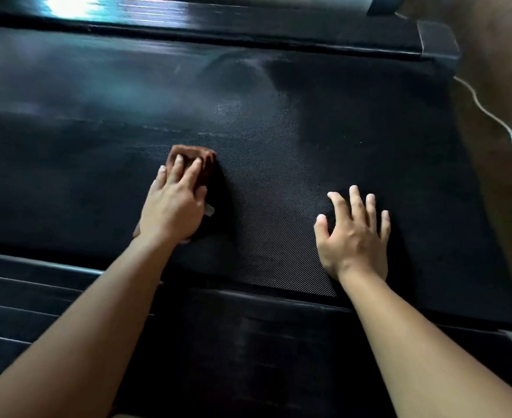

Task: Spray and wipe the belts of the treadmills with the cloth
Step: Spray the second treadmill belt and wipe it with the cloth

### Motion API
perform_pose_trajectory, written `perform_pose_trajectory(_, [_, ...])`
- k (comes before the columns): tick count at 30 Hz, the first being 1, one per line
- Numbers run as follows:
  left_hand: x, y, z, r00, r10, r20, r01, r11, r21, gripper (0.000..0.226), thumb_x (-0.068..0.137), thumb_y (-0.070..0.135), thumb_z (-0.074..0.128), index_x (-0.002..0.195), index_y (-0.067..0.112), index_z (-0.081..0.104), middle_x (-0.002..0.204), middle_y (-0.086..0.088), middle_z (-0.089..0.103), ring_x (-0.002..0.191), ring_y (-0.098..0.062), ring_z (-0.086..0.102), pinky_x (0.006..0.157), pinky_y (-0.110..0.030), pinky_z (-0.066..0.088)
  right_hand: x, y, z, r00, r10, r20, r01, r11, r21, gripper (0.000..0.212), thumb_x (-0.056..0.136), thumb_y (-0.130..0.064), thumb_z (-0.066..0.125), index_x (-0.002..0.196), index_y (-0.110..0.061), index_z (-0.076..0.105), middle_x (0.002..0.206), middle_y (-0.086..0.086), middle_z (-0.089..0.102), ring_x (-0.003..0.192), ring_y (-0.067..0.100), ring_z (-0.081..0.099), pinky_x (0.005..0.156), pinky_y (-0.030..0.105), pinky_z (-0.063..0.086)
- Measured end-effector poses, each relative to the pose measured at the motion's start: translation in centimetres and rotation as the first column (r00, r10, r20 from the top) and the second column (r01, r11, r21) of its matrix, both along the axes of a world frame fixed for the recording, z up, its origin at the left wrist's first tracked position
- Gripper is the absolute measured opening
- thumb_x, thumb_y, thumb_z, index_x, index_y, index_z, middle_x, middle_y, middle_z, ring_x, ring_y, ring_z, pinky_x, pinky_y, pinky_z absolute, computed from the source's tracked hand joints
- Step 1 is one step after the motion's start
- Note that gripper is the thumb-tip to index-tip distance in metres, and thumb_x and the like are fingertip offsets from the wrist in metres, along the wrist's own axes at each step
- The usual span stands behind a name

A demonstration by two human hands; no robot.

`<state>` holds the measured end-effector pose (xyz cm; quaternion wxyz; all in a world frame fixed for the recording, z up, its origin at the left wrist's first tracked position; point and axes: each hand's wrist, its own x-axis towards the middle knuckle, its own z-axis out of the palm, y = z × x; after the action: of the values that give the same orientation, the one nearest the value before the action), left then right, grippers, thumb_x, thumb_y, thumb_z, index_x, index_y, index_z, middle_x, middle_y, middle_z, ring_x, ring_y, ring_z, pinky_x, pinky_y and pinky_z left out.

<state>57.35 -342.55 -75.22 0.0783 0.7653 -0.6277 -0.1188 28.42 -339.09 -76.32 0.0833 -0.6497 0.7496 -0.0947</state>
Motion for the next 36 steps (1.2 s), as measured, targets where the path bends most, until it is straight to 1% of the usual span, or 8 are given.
perform_pose_trajectory(3, [-2.2,-4.8,-0.1,1.0,0.001,-0.012,0.0,0.999,0.047,0.063,0.103,0.041,0.041,0.159,0.035,0.015,0.169,-0.003,0.004,0.155,-0.031,0.005,0.125,-0.036,0.003,0.0,-0.1,0.0,1.0,0.001,-0.002,-0.001,1.0,0.0,0.05,0.097,-0.048,0.035,0.146,-0.038,0.033,0.165,0.001,0.015,0.152,0.026,0.006,0.122,0.049,-0.001])
perform_pose_trajectory(7, [-8.4,-8.7,-0.4,0.979,-0.202,0.027,0.2,0.977,0.069,0.071,0.1,0.044,0.044,0.16,0.032,0.008,0.169,-0.01,0.0,0.155,-0.032,0.0,0.126,-0.041,0.003,0.1,-0.2,0.0,1.0,-0.01,-0.017,0.011,1.0,0.016,0.052,0.1,-0.048,0.028,0.151,-0.037,0.027,0.166,-0.001,0.012,0.153,0.025,0.003,0.122,0.049,-0.002])
perform_pose_trajectory(11, [-13.4,-5.6,-0.9,0.918,-0.395,0.02,0.395,0.918,0.019,0.069,0.095,0.047,0.033,0.159,0.033,0.012,0.168,-0.009,0.008,0.155,-0.032,0.004,0.125,-0.047,0.011,-0.1,-0.5,0.0,0.999,-0.022,-0.041,0.024,0.998,0.051,0.059,0.1,-0.046,0.027,0.156,-0.031,0.018,0.166,-0.004,0.008,0.153,0.022,0.0,0.122,0.048,-0.003])
perform_pose_trajectory(14, [-13.1,0.0,-0.4,0.917,-0.393,-0.069,0.394,0.919,-0.004,0.059,0.103,0.043,0.035,0.158,0.039,0.015,0.169,0.001,0.006,0.155,-0.029,0.004,0.125,-0.043,0.01,0.0,-0.6,-0.1,0.999,-0.028,-0.041,0.03,0.999,0.037,0.061,0.1,-0.045,0.032,0.157,-0.027,0.019,0.166,-0.004,0.01,0.153,0.023,0.002,0.122,0.048,-0.002])
perform_pose_trajectory(18, [-8.1,5.9,-0.2,0.957,-0.291,-0.018,0.29,0.957,-0.021,0.061,0.096,0.052,0.027,0.156,0.04,0.025,0.167,0.004,0.016,0.153,-0.031,0.019,0.122,-0.045,0.017,0.2,-0.5,-0.3,0.998,-0.03,-0.05,0.031,0.999,0.013,0.06,0.101,-0.047,0.028,0.157,-0.026,0.02,0.166,-0.003,0.011,0.153,0.024,0.004,0.122,0.048,-0.001])
perform_pose_trajectory(26, [-2.0,-0.7,-0.4,0.999,-0.036,-0.012,0.036,0.999,0.019,0.06,0.103,0.039,0.041,0.159,0.034,0.02,0.169,-0.002,0.008,0.154,-0.031,0.009,0.125,-0.042,0.008,0.1,-0.4,-0.2,0.999,-0.033,-0.037,0.034,0.999,0.011,0.06,0.101,-0.047,0.028,0.157,-0.027,0.021,0.166,-0.003,0.011,0.153,0.023,0.004,0.122,0.048,-0.001])
perform_pose_trajectory(30, [-5.6,-6.1,0.2,0.997,-0.073,-0.005,0.073,0.996,0.057,0.06,0.104,0.04,0.037,0.159,0.035,0.014,0.169,-0.005,0.002,0.155,-0.03,0.004,0.126,-0.037,0.002,0.1,-0.5,-0.1,0.999,-0.031,-0.044,0.031,0.999,0.021,0.061,0.1,-0.048,0.025,0.157,-0.028,0.019,0.166,-0.004,0.009,0.153,0.022,0.001,0.122,0.048,-0.003])
perform_pose_trajectory(36, [-12.5,-8.0,-0.5,0.936,-0.35,0.027,0.35,0.937,0.019,0.062,0.103,0.042,0.032,0.16,0.032,0.012,0.169,-0.008,0.004,0.155,-0.026,0.001,0.126,-0.04,0.004,0.0,-0.6,-0.1,0.999,-0.028,-0.044,0.03,0.998,0.054,0.06,0.101,-0.047,0.026,0.157,-0.028,0.016,0.167,-0.004,0.006,0.153,0.021,-0.002,0.122,0.047,-0.004])
